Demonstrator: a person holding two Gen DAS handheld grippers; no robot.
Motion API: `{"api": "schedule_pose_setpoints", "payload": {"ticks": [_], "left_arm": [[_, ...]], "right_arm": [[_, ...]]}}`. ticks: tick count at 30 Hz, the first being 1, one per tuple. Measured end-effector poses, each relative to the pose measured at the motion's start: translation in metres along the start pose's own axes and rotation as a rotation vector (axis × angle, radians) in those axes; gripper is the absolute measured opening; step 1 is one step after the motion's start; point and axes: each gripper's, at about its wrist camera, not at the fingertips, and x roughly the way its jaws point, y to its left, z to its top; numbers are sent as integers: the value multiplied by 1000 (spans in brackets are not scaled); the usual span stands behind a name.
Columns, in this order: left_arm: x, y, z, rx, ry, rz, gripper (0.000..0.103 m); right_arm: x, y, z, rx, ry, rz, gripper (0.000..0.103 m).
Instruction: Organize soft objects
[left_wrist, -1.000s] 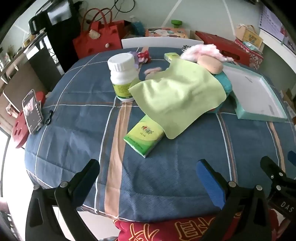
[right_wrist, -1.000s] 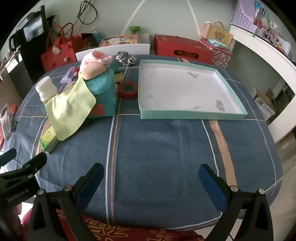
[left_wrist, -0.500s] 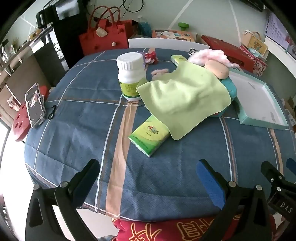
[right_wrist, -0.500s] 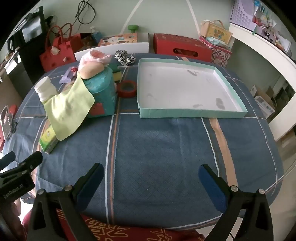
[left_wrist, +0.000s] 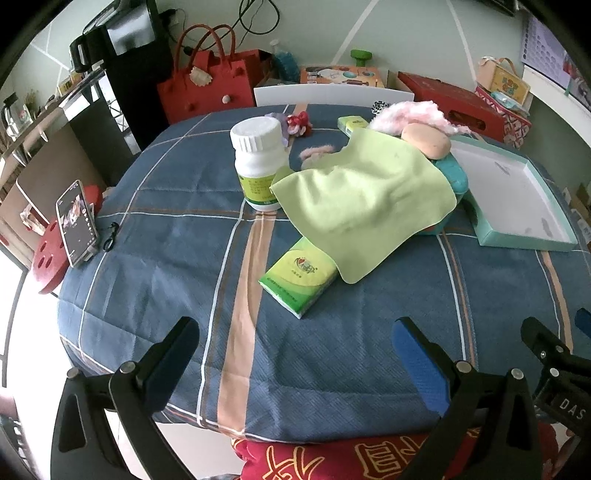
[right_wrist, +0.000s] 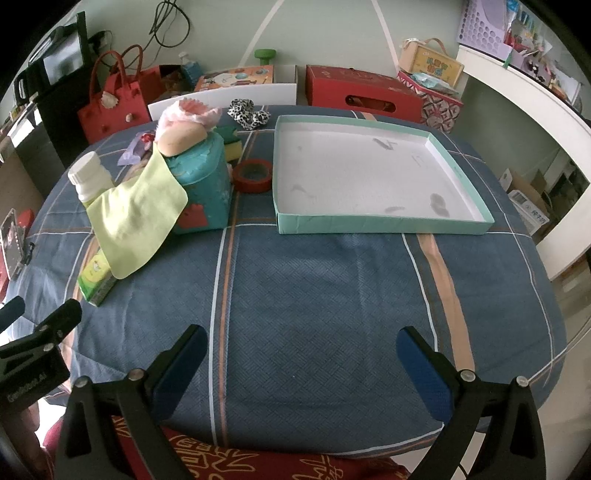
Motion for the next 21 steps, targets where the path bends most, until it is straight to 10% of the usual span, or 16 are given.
{"api": "schedule_pose_setpoints", "payload": {"ticks": [21], "left_arm": [[-4,-1,-2,18,-10,9,103]], "right_arm": [[1,0,-1,-1,7,-1,103]]}}
